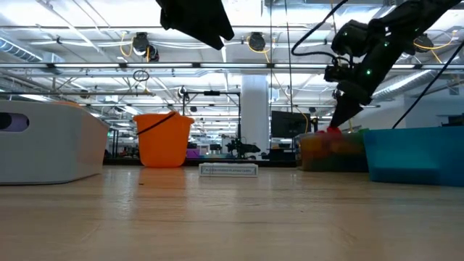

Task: Pick & Place Toys
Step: Put the red game piece into the black bin, then put the blue deck of cards into the blue bin

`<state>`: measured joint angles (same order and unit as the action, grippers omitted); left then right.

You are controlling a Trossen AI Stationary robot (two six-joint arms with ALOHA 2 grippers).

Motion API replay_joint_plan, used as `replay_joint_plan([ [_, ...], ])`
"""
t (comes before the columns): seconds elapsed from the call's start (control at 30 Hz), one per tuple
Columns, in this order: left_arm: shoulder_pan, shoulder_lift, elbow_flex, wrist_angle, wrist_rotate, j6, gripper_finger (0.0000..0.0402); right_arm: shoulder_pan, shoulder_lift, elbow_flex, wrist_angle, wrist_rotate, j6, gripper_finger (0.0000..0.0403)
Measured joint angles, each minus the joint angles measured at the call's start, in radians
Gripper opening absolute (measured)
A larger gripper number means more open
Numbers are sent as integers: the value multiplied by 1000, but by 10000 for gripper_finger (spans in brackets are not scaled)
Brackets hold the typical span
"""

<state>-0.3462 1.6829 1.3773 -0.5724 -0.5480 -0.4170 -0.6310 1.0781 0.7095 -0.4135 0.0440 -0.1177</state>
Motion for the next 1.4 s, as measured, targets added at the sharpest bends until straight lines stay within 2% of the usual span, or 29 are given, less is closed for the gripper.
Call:
replay_joint_plan([
  [0.13, 0, 0, 0, 0, -1, 31, 214, 19, -47, 0, 40, -76, 10, 193],
  [0.4, 0, 0, 0, -2, -1, 45, 214, 144, -128, -5, 229, -375, 204, 186],
  [0.5, 0, -1, -5, 11, -4, 29, 214, 241, -128, -61, 395, -413, 274, 185],
  [0.63, -1, -2, -99, 188, -57, 30, 214, 388, -116, -193, 764, -412, 316, 183],
  [0.7, -1, -2, -168, 312, -65, 54, 214, 461, -105, -259, 970, -390, 317, 181],
  [0.8, 13, -2, -271, 515, -67, 96, 214, 560, -82, -334, 1213, -237, 277, 175],
  [0.9, 37, -1, -364, 745, -70, 159, 214, 629, -58, -367, 1292, -46, 192, 170],
  [1.0, 67, -1, -432, 929, -5, 236, 214, 659, -32, -367, 1298, 37, 116, 168],
  [1.1, 96, -1, -458, 961, 59, 271, 214, 660, -15, -365, 1307, 33, 99, 166],
  [1.4, 133, -1, -459, 854, 68, 336, 214, 659, 2, -364, 1306, 34, 113, 166],
])
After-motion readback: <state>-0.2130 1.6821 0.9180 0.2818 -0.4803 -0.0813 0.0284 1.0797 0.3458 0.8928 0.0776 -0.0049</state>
